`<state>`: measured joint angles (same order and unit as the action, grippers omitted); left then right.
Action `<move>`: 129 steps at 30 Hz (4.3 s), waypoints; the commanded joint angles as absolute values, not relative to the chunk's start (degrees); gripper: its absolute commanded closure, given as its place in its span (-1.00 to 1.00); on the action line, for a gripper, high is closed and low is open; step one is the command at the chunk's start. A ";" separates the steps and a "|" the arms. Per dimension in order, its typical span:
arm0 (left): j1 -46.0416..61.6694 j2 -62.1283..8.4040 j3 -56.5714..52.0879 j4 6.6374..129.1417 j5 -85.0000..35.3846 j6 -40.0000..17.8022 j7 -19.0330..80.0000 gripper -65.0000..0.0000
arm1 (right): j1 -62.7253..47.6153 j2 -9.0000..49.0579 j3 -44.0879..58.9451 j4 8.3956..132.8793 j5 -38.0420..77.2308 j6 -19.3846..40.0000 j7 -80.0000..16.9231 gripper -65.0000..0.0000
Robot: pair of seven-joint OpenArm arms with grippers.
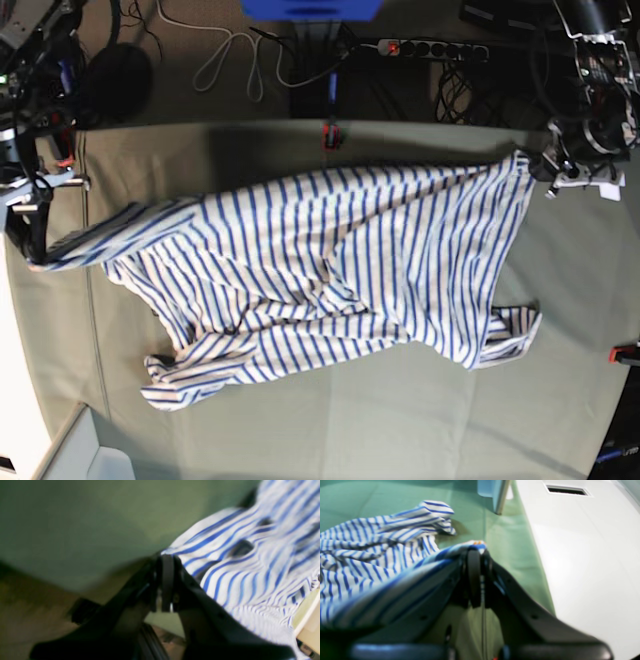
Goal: Layout the t-shirt on the table in an organized manner, then fold the t-shirt properly
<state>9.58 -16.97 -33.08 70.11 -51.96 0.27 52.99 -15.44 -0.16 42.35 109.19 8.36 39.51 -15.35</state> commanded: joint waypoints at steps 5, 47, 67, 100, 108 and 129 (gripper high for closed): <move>9.80 -16.75 -33.63 70.73 -53.23 0.13 52.35 0.98 | -15.34 0.40 43.30 110.20 9.54 40.00 -13.41 1.00; 4.44 -4.09 -33.63 84.70 -38.20 0.40 57.36 -0.05 | -15.25 0.40 43.56 110.20 9.54 40.00 -13.85 1.00; -1.27 -3.91 -33.36 75.12 -35.38 0.31 57.27 -0.04 | -15.25 0.40 43.56 110.20 9.54 40.00 -13.93 1.00; -0.57 -4.53 -31.96 80.75 -35.82 0.22 51.12 0.99 | -14.90 0.40 43.47 110.20 9.54 40.00 -13.93 1.00; -1.36 -6.81 -32.04 83.21 -35.82 0.48 50.51 0.99 | -14.81 0.40 43.47 110.20 9.54 40.00 -13.93 1.00; -6.11 -8.84 -36.88 82.51 -35.65 0.66 51.12 0.98 | -15.08 0.40 43.47 110.20 9.54 40.00 -13.93 1.00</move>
